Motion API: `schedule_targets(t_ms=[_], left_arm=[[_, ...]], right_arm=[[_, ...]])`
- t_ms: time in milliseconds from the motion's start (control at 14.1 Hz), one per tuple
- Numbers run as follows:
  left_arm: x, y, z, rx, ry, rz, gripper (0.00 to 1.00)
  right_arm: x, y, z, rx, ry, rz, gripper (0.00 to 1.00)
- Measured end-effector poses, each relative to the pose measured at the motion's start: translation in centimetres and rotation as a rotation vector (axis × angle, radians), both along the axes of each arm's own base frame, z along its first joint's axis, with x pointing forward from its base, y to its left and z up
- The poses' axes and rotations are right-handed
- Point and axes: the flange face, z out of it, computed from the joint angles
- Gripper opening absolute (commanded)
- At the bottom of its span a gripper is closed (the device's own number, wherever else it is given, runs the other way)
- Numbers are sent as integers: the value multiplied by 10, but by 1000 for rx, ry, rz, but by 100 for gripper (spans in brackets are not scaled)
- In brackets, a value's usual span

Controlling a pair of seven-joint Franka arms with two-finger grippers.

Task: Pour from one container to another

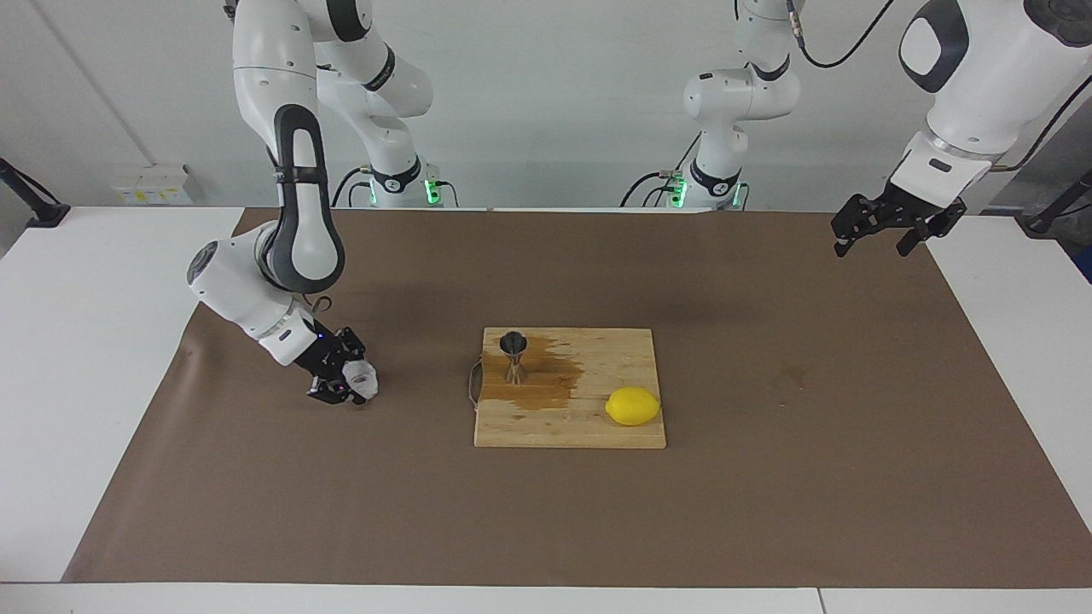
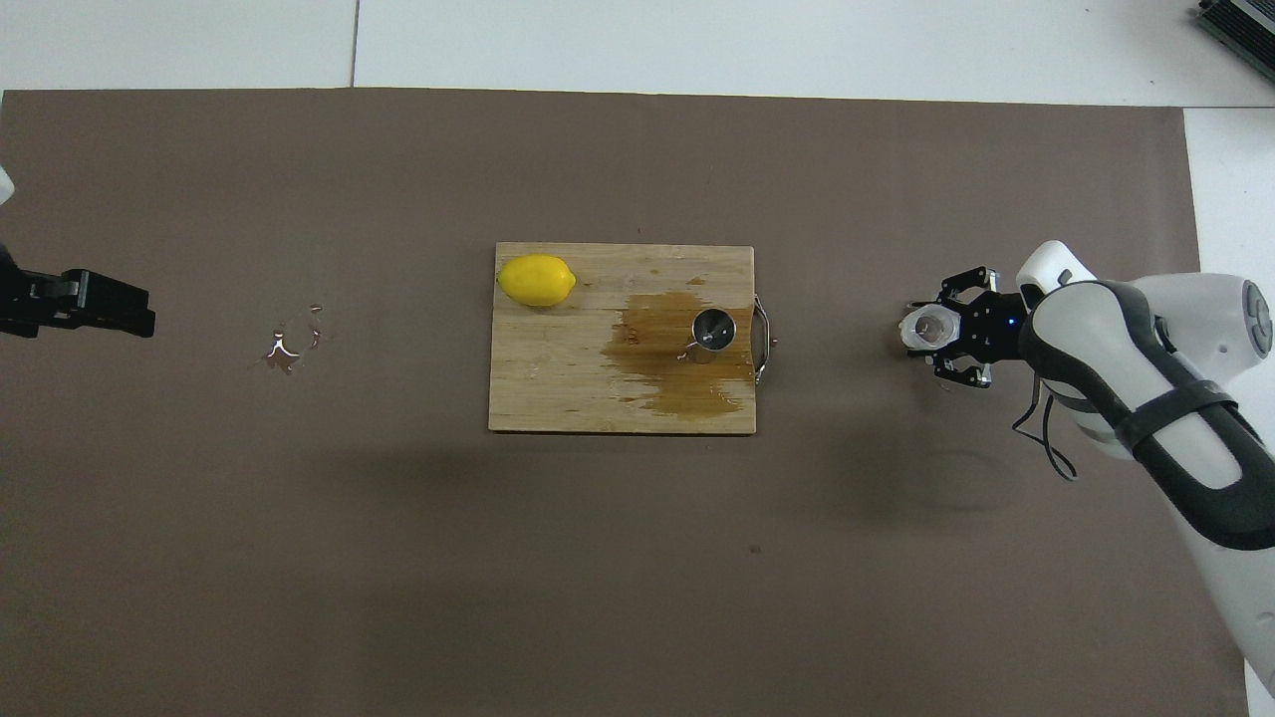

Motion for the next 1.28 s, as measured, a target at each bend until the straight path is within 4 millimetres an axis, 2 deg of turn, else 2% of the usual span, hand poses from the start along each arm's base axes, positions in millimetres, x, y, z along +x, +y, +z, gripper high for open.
schedule_targets(t_ms=[142, 284, 569, 711, 853, 1138, 1280], left_arm=[[0, 0, 0, 0, 0, 0, 100], [0, 0, 0, 0, 0, 0, 100], [0, 0, 0, 0, 0, 0, 100], [0, 0, 0, 0, 0, 0, 100], [0, 0, 0, 0, 0, 0, 100], [0, 0, 0, 0, 0, 0, 100], [0, 0, 0, 0, 0, 0, 100]], right_arm=[[2, 4, 8, 3, -5, -8, 100], [2, 11, 28, 26, 26, -45, 100], [-5, 22, 88, -93, 136, -170, 100], [-11, 32, 109, -135, 195, -275, 100], [-14, 33, 118, -177, 244, -389, 100], [-19, 37, 113, -269, 349, -583, 100], [-20, 37, 124, -321, 386, -729, 100]])
